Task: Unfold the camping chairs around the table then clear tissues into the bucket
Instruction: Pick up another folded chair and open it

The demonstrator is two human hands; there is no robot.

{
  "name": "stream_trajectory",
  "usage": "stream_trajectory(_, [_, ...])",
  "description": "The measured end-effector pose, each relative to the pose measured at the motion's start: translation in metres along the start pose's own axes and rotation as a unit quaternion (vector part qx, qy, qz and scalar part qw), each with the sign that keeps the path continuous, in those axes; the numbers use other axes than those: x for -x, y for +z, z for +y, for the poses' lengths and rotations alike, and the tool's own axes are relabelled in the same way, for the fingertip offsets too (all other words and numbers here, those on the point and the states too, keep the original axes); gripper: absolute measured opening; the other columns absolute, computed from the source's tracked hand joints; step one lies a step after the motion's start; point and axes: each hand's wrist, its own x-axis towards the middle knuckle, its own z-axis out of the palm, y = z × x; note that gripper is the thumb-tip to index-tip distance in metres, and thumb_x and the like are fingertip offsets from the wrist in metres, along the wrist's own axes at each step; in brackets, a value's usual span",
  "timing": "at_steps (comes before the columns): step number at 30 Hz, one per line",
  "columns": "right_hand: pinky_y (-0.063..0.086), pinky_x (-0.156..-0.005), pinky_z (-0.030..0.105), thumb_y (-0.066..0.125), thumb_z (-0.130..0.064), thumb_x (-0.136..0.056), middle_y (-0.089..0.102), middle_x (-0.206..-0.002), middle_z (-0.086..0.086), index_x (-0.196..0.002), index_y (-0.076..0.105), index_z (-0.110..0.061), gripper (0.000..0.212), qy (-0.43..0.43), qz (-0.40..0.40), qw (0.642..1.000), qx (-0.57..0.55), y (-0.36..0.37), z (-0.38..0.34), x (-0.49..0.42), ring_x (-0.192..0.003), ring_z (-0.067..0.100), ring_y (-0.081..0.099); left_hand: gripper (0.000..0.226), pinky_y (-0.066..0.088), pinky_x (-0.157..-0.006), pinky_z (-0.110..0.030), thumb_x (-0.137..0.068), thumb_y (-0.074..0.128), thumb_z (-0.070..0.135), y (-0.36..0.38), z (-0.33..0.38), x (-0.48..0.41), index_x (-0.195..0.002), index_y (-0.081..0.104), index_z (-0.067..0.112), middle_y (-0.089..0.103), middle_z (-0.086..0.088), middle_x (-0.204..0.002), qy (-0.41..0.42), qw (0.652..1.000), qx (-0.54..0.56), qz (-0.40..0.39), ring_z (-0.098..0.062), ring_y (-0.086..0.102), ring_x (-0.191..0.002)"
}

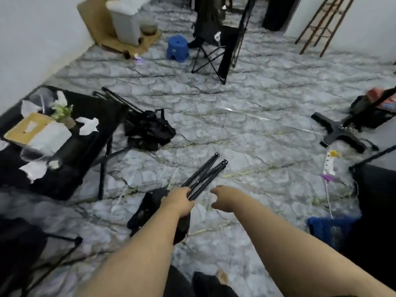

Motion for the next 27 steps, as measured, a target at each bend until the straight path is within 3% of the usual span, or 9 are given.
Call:
stream_trajectory(7, [0.037, -0.108, 0.045, 0.047, -0.033, -0.096, 0.037, -0.149, 0.011, -0.142, 0.036, -0.017, 0.051, -0.164, -0.063, 0.971, 0.163, -0.060, -0.048, -0.081, -0.133, 0.032, 0.039, 0.054, 0.039, -0.104, -0.045, -0.088, 0.051, 0.042, -0.008, -0.052, -0.018, -0.138, 0.038, 0.023, 0.040, -0.006, -0.142, -0.187, 0.967, 0.152, 0.081, -0.029, 0.042, -0.128])
stream_trajectory(12, [0.035, -0.110, 0.044, 0.046, -0.036, -0.094, 0.024, -0.155, 0.004, -0.147, 0.024, -0.026, 0.058, -0.265, -0.067, 0.920, 0.282, -0.067, -0.108, -0.140, -0.137, 0.029, 0.033, 0.051, 0.043, -0.100, -0.042, -0.088, 0.051, 0.039, 0.006, -0.099, -0.025, -0.135, 0.042, 0.022, 0.045, -0.007, -0.138, -0.282, 0.907, 0.273, 0.155, -0.026, 0.047, -0.122])
stream_trajectory(18, [0.027, -0.114, 0.037, 0.042, -0.031, -0.097, 0.019, -0.157, 0.005, -0.149, 0.022, -0.021, 0.056, -0.383, -0.104, 0.820, 0.412, -0.054, -0.149, -0.161, -0.141, 0.026, 0.026, 0.060, 0.033, -0.111, -0.037, -0.091, 0.049, 0.036, 0.056, -0.102, -0.003, -0.144, 0.031, 0.017, 0.033, -0.009, -0.149, -0.397, 0.780, 0.433, 0.218, -0.026, 0.037, -0.133])
stream_trajectory(23, [0.038, -0.106, 0.044, 0.050, -0.031, -0.092, 0.028, -0.151, 0.006, -0.142, 0.034, -0.020, 0.054, -0.473, -0.126, 0.714, 0.500, -0.021, -0.163, -0.178, -0.136, 0.031, 0.035, 0.055, 0.038, -0.106, -0.045, -0.087, 0.050, 0.036, 0.106, -0.071, -0.010, -0.139, 0.038, 0.023, 0.039, -0.007, -0.146, -0.474, 0.648, 0.518, 0.296, -0.029, 0.041, -0.129])
stream_trajectory(27, [0.033, -0.110, 0.044, 0.048, -0.031, -0.094, 0.014, -0.159, 0.005, -0.146, 0.027, -0.020, 0.057, -0.520, -0.121, 0.636, 0.557, -0.002, -0.165, -0.207, -0.141, 0.028, 0.026, 0.053, 0.037, -0.106, -0.042, -0.091, 0.050, 0.029, 0.135, -0.042, -0.047, -0.141, 0.034, 0.021, 0.036, -0.007, -0.146, -0.528, 0.560, 0.554, 0.315, -0.028, 0.038, -0.131])
